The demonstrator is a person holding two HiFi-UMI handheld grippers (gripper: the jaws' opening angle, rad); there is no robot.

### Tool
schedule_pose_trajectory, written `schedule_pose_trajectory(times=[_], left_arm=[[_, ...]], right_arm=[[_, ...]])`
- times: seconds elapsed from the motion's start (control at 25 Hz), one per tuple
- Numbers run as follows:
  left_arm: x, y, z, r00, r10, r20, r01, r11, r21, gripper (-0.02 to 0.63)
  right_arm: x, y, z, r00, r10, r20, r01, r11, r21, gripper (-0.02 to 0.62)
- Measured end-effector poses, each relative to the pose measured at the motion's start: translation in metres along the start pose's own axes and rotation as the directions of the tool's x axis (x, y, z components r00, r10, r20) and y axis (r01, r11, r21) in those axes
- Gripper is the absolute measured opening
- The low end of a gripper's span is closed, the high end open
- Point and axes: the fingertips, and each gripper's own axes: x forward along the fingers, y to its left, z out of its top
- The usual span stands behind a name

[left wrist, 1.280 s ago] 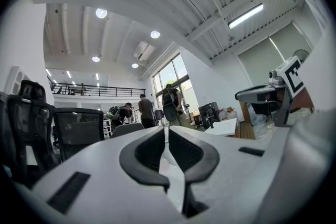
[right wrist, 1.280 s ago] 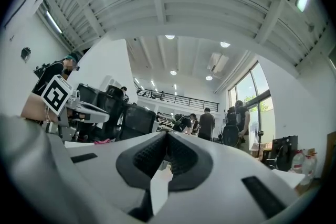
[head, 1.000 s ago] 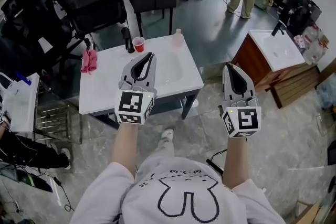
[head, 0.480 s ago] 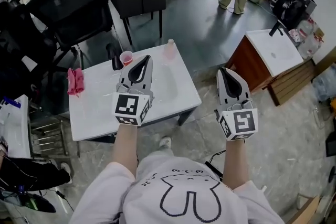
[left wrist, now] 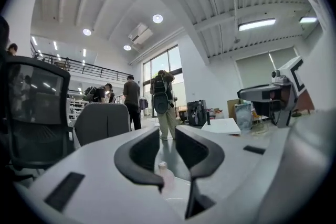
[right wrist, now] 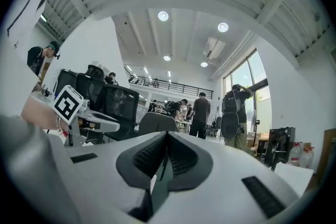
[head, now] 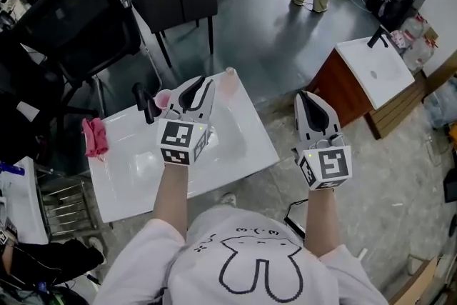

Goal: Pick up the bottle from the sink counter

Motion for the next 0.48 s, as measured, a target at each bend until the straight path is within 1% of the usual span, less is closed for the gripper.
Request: schedule_pose_trajectory(times=[0.04,0.12,0.2,0.28,0.48], left_arm=[[0.008,0.001,-0.004,1.000,-0.022,-0.012,0.021,1.000,-0.005,0.126],[0.021,0.001,-0.012,0.998,-0.052,-0.029,0.052,0.999,-0.005,0.214],[0.032,0.004,-0.019,0.997,-0.059,-0.040,0.059,0.998,0.002,0.303],[0.042,0.007,-0.027,0.996,-0.056,-0.063,0.056,0.998,0.004,0.372],[0.064,0.011,-0.052,0.992,-0.062,-0.109,0.062,0.998,-0.002,0.403]], right_arm=[[0.005,-0.002,-0.003,1.000,-0.006,-0.005,0.006,1.000,0.001,0.025],[0.012,-0.007,-0.008,1.000,-0.015,-0.017,0.015,1.000,0.004,0.025],[0.019,-0.010,-0.015,0.999,-0.018,-0.029,0.019,1.000,0.006,0.025],[0.025,-0.012,-0.021,0.999,-0.017,-0.042,0.017,1.000,0.007,0.025],[0.039,-0.012,-0.039,0.998,-0.001,-0.070,0.002,1.000,0.020,0.025]])
